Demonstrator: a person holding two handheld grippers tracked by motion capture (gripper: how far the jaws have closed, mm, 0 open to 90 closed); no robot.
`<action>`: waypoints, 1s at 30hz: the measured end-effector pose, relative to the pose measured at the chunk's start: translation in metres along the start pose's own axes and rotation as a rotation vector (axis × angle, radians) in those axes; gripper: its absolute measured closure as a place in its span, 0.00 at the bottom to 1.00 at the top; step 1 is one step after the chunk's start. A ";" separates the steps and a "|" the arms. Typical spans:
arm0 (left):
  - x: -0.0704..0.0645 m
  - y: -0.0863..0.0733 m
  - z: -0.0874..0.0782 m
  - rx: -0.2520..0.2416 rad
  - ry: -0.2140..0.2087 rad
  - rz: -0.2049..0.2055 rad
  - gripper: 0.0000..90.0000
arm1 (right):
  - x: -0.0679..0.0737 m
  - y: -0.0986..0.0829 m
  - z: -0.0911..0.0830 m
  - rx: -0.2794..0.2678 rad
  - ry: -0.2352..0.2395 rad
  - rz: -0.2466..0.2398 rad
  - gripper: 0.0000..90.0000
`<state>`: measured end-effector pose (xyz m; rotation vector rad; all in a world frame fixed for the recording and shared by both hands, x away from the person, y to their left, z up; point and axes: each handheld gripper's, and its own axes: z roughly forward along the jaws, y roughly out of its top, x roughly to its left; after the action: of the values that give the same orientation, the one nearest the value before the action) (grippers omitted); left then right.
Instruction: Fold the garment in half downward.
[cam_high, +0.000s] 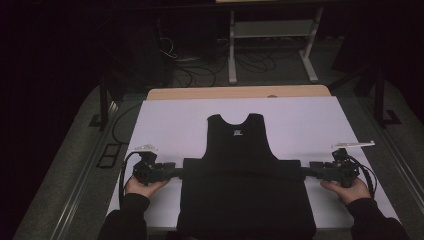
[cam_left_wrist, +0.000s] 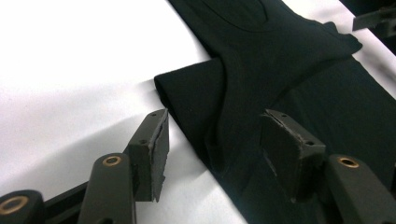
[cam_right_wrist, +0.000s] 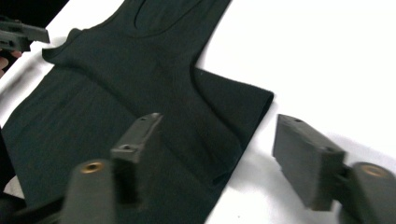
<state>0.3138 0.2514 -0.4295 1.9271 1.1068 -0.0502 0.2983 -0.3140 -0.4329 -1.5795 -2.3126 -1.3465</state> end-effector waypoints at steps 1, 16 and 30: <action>0.001 0.000 -0.001 -0.008 -0.004 -0.005 0.44 | 0.000 0.001 0.000 -0.006 -0.003 -0.006 0.27; 0.007 0.009 0.002 -0.063 -0.044 0.023 0.13 | 0.006 0.010 -0.003 -0.073 -0.019 -0.074 0.00; 0.013 0.022 0.007 -0.113 0.004 0.064 0.00 | 0.005 0.028 -0.001 -0.119 -0.071 -0.132 0.00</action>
<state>0.3395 0.2508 -0.4246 1.8610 1.0278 0.0503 0.3172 -0.3079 -0.4131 -1.5558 -2.4610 -1.5060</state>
